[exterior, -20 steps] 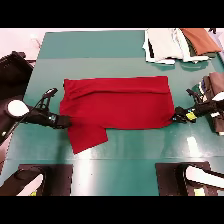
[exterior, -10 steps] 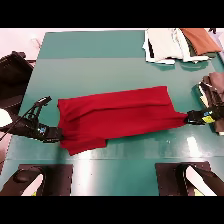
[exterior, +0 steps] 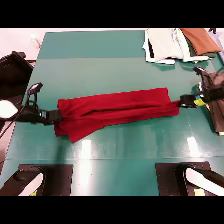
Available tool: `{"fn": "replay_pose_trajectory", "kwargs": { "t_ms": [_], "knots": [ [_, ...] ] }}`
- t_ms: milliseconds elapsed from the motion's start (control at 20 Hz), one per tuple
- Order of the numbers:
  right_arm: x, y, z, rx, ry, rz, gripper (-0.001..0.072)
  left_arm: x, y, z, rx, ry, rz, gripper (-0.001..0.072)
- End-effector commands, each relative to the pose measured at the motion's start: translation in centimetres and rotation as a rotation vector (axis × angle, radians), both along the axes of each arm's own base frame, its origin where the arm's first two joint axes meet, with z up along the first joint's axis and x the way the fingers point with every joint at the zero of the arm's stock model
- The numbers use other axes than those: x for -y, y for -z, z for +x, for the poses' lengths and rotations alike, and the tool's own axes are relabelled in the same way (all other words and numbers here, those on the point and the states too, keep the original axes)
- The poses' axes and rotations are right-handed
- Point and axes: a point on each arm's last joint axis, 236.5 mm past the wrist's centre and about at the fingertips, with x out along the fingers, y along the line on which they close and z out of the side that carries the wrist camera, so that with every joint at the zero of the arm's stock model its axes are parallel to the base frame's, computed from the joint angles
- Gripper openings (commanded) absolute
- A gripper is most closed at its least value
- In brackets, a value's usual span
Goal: Fold the shirts.
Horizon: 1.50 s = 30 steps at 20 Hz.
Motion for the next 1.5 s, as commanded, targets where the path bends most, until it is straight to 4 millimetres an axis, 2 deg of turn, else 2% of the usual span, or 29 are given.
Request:
{"fn": "replay_pose_trajectory", "kwargs": {
  "t_ms": [0,150,250,300,350,400,450,500,650,700,750,800,900,1000,1200,1300,1350,1450],
  "knots": [
    [-1.5,1.4,4.4,-0.015,-0.035,0.007,0.0017,-0.9,1.4,5.3,0.052,-0.028,0.025,0.0025],
    [-1.9,2.3,7.2,-0.031,-0.029,0.014,0.0017,-1.1,2.8,8.4,0.052,-0.051,0.029,0.0026],
    [-1.8,2.4,8.8,-0.022,-0.022,0.016,0.0020,-1.2,3.1,9.9,0.068,-0.064,0.030,0.0027],
    [-1.7,2.3,9.6,-0.012,-0.023,0.015,0.0059,-1.2,2.9,10.4,0.071,-0.063,0.029,0.0100],
    [-1.4,2.1,10.2,0.001,-0.017,0.012,0.0282,-1.1,2.3,10.8,0.083,-0.075,0.023,0.0443],
    [-0.9,1.8,10.6,0.011,-0.006,0.012,0.0435,-1.1,1.6,11.2,0.090,-0.090,0.014,0.0574],
    [-0.6,1.4,10.8,0.020,-0.009,0.027,0.0437,-1.0,0.6,11.6,0.103,-0.084,0.012,0.0537],
    [-0.4,1.1,10.5,0.020,-0.025,0.060,0.0438,-0.9,-0.3,11.9,0.113,-0.076,0.010,0.0536],
    [1.9,2.1,8.0,-0.055,0.025,0.184,0.0438,0.1,-2.1,12.2,0.126,-0.065,-0.024,0.0534],
    [3.3,3.0,7.1,-0.079,0.075,0.216,0.0438,0.5,-2.3,12.3,0.125,-0.071,-0.050,0.0404],
    [4.8,4.3,6.3,-0.100,0.127,0.236,0.0439,0.9,-2.5,12.3,0.126,-0.073,-0.072,0.0118],
    [5.9,5.3,5.7,-0.118,0.174,0.271,0.0465,1.3,-2.8,12.5,0.138,-0.070,-0.090,0.0025],
    [6.4,7.1,4.8,-0.157,0.246,0.396,0.0487,2.0,-3.1,12.7,0.143,-0.082,-0.134,0.0025],
    [5.5,8.5,4.6,-0.187,0.264,0.508,0.0486,3.4,-2.8,12.3,0.134,-0.055,-0.141,0.0025],
    [1.9,9.8,6.2,-0.185,0.217,0.616,0.0487,8.7,-0.3,11.2,0.080,0.057,-0.144,0.0025],
    [0.2,10.8,6.6,-0.199,0.185,0.608,0.0485,12.0,1.1,10.9,0.065,0.094,-0.164,0.0024],
    [-0.9,10.9,6.9,-0.207,0.147,0.608,0.0442,13.7,1.8,10.7,0.058,0.109,-0.184,0.0024],
    [-2.6,10.2,7.4,-0.196,0.053,0.605,0.0225,16.9,2.9,10.8,0.043,0.153,-0.200,0.0024]
  ]
}}
